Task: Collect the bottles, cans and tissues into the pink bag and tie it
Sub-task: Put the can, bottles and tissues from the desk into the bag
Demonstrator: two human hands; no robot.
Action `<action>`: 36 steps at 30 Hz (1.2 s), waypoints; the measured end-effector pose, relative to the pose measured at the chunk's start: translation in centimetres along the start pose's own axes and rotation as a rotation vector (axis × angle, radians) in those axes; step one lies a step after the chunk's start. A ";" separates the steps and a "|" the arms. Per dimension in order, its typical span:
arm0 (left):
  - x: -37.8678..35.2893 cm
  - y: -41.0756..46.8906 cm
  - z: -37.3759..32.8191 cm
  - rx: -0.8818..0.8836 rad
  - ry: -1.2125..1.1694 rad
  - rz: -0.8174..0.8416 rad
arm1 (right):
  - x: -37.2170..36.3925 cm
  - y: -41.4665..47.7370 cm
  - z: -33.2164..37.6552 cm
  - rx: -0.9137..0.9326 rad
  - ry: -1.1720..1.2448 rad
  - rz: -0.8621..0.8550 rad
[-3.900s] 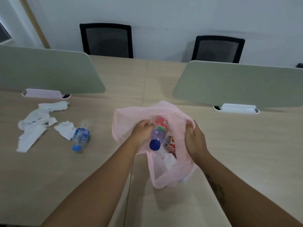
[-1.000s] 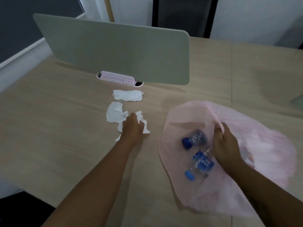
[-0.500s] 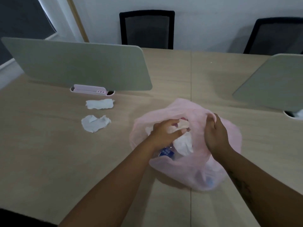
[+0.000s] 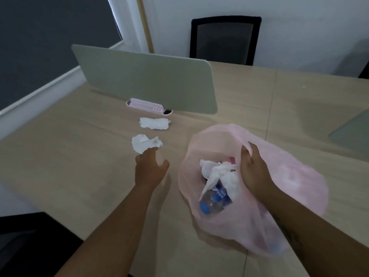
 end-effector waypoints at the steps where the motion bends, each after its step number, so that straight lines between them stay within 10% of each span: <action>1: -0.4 1.3 1.0 -0.010 0.068 0.041 | -1.0 0.7 0.2 -0.006 0.001 0.000; 10: -4.6 11.8 5.2 0.066 0.289 0.283 | -7.4 6.8 -0.5 0.002 -0.118 -0.041; 27: -9.0 22.8 2.0 -0.290 0.325 -0.061 | -8.1 11.9 -3.1 -0.128 -0.060 -0.195; 36: -5.8 12.0 -9.6 -0.189 -0.736 0.436 | -5.1 9.0 -2.8 -0.149 -0.006 -0.314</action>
Point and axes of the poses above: each hand's wrist, its own y-axis towards the middle knuckle, its own x-axis out of the back of the hand, z = x × y, the point moved 1 cm from there along y, towards the middle knuckle, and after that the axes turned 9 degrees about y, right-handed, at the moved point
